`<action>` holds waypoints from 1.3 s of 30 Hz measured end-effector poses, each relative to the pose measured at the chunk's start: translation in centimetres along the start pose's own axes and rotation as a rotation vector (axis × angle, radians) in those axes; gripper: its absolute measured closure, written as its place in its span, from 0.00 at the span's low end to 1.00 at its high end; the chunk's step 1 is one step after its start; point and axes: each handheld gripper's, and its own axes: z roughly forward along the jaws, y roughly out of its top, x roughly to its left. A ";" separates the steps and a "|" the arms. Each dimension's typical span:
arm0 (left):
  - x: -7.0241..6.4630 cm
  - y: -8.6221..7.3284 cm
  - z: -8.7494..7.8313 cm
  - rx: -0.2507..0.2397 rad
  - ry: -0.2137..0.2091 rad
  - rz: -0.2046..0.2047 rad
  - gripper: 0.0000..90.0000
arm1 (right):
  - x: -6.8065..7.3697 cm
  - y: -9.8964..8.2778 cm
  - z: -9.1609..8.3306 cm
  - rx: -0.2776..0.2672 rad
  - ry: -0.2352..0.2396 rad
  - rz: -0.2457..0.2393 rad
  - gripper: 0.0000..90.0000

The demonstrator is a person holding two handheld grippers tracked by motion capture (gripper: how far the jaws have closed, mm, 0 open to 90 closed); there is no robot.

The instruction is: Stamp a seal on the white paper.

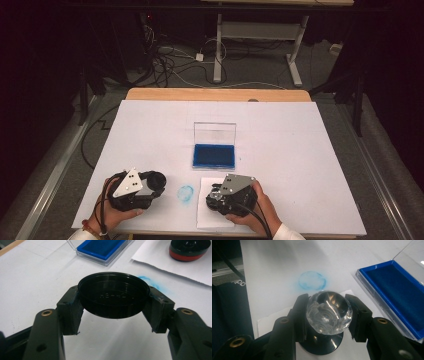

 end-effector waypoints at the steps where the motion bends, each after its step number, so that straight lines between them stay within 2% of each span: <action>1: 0.0 0.0 0.0 0.001 0.001 -0.001 0.41 | 0.0 0.0 0.0 0.001 -0.004 0.001 0.63; 15: 0.0 0.0 0.0 -0.003 0.001 -0.001 0.41 | -0.1 0.9 -1.7 -0.072 0.004 0.015 0.63; 28: -0.1 0.2 -0.1 -0.018 -0.005 -0.009 0.41 | -1.6 1.4 -4.7 -0.151 -0.049 0.045 0.63; 39: -0.8 0.5 0.5 -0.012 -0.031 0.002 0.41 | -2.2 1.5 -5.9 -0.184 -0.073 0.056 0.63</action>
